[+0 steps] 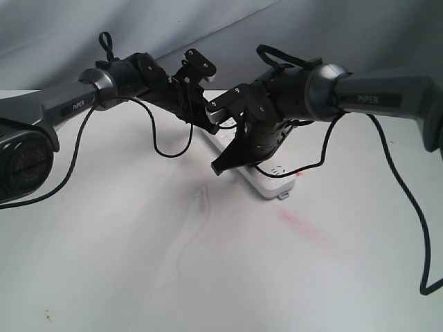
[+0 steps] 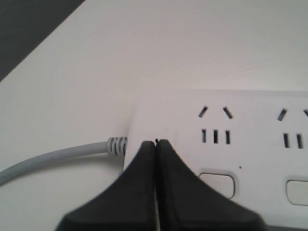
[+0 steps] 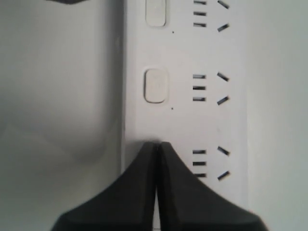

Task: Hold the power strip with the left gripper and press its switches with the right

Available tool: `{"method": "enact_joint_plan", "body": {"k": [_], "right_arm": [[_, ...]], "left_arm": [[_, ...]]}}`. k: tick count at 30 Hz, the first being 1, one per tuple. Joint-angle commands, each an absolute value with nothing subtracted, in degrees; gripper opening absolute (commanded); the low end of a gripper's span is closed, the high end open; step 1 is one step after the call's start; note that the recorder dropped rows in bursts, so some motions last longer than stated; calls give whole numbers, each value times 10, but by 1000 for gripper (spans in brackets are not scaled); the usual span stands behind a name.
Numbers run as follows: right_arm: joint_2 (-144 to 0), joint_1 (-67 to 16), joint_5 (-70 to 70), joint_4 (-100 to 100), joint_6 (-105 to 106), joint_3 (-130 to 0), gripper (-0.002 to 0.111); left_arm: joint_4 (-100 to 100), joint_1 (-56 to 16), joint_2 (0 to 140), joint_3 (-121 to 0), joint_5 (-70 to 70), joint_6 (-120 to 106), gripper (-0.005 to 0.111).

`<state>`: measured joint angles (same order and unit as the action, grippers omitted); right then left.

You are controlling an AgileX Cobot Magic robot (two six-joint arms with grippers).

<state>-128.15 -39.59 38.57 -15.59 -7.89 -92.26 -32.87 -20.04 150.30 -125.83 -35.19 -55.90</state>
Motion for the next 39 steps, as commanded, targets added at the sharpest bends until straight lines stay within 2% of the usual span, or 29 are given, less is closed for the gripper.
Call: {"method": "enact_joint_plan", "body": {"k": [1,5,16,39], "right_arm": [[-1267,-394,358,-167,-92,-908,0],[-1242,-394,322,-198,-117,-908,0],[-1279,-394,356,-201,-116,-988,0],[-1319,-394,333,-174,-112,-988,0]], "left_arm": [[-320,-198,1505,-1256,-363,-554,0],[-320,-198,1505,-1256,-363,-554,0],[-320,-198,1505,-1256,-363,-554,0],[-320,-198,1505,-1256,-363,-554,0]]}}
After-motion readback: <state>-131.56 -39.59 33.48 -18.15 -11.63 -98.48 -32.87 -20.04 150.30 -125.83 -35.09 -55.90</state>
